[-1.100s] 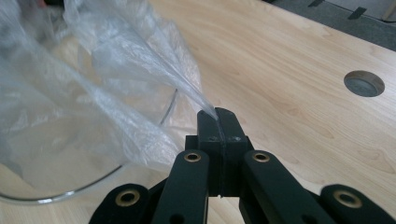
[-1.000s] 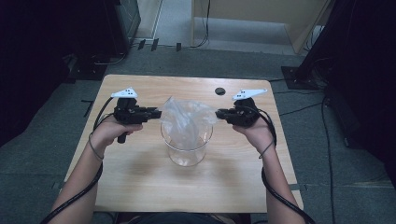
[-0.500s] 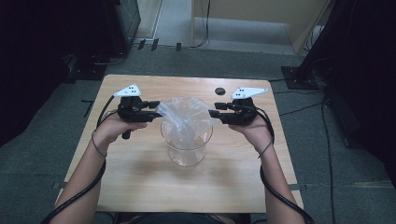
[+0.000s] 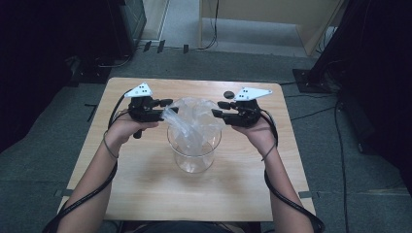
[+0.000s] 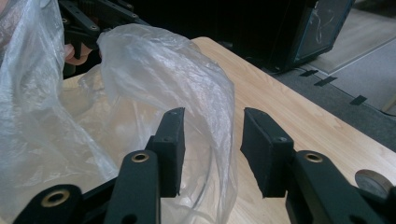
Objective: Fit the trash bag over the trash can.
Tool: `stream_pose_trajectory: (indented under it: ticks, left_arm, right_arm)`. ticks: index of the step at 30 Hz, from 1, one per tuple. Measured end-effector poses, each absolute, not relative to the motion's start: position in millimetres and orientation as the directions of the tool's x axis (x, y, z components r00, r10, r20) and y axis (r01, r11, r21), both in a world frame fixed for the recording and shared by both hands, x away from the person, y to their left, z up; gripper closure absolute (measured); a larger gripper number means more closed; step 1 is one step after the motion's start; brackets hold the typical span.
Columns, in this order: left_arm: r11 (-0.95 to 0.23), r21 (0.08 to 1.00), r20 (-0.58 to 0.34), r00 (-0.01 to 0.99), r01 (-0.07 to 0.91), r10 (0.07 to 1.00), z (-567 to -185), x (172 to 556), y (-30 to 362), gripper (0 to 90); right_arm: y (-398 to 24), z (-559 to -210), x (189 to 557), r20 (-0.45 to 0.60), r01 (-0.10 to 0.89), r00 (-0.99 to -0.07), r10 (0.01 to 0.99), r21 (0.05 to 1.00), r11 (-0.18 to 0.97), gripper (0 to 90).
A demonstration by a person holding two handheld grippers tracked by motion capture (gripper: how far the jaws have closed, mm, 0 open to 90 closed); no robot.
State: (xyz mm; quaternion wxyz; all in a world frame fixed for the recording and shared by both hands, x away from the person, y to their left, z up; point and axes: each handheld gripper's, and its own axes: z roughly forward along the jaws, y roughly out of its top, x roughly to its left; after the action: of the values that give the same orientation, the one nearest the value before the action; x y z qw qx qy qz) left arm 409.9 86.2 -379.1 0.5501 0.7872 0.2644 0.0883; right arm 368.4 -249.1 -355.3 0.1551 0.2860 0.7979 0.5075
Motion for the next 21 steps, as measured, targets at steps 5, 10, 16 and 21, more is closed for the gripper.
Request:
stream_pose_trajectory:
  ticks: [5, 10, 16, 21]
  left_arm:
    - [-0.250, 0.908, -0.165, 0.837, 0.335, 0.521, -381.5, 412.1, 85.3, 71.8]
    - [-0.258, 0.899, -0.172, 0.827, 0.353, 0.535, -388.5, 414.4, 84.0, 86.3]
    - [-0.286, 0.866, -0.200, 0.809, 0.409, 0.552, -407.1, 420.0, 80.3, 88.4]
    - [-0.305, 0.843, -0.231, 0.810, 0.443, 0.539, -418.4, 420.3, 78.2, 88.1]
  right_arm:
    - [-249.6, -357.6, 372.7, 0.105, 0.342, -0.766, 0.635, 0.902, 0.264, 86.0]
    - [-249.1, -371.4, 379.2, 0.148, 0.406, -0.733, 0.664, 0.878, 0.253, 90.0]
    - [-250.5, -392.9, 388.3, 0.189, 0.471, -0.707, 0.682, 0.845, 0.254, 90.0]
    - [-251.3, -404.9, 391.1, 0.220, 0.516, -0.703, 0.676, 0.812, 0.273, 88.9]
